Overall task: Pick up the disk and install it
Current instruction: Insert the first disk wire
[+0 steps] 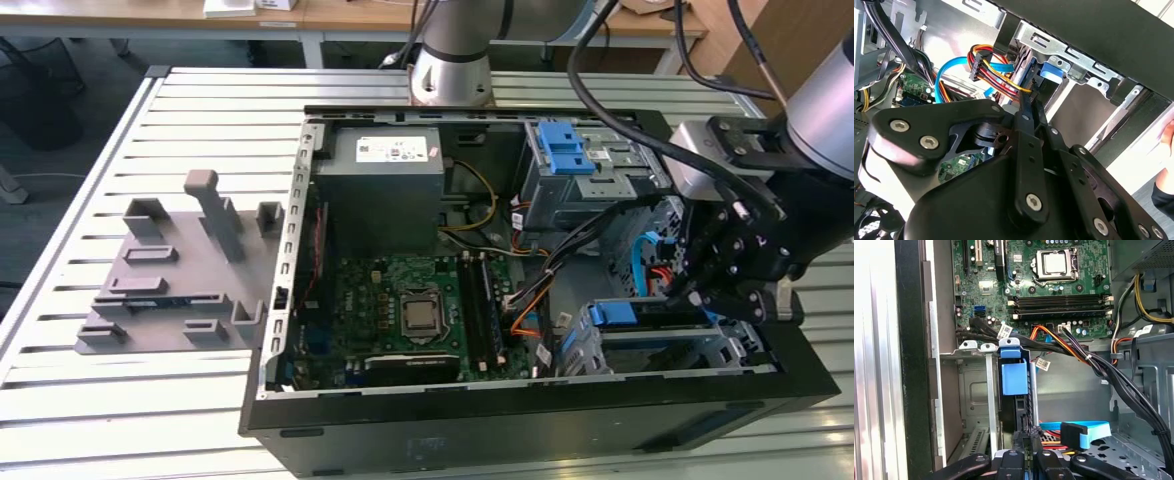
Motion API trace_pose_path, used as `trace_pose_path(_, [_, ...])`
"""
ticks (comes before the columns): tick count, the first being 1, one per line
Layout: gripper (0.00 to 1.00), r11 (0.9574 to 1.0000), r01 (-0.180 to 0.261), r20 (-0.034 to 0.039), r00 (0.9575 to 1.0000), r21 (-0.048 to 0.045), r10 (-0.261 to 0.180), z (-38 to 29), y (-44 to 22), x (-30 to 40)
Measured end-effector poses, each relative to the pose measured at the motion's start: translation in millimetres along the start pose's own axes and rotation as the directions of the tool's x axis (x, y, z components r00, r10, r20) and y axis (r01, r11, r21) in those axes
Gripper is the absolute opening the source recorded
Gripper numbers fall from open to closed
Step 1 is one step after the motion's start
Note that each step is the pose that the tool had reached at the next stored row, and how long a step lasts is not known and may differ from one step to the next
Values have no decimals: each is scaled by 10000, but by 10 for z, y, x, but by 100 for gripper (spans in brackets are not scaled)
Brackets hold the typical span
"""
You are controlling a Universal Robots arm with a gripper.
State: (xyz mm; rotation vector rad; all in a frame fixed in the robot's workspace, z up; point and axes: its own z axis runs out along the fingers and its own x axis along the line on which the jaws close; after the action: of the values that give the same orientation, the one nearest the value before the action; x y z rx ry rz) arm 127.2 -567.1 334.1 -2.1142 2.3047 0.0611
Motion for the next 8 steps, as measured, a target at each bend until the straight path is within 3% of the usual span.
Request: trace_pose_path(8, [16,10000,0,25,10000,-12,0,8,-4,-6])
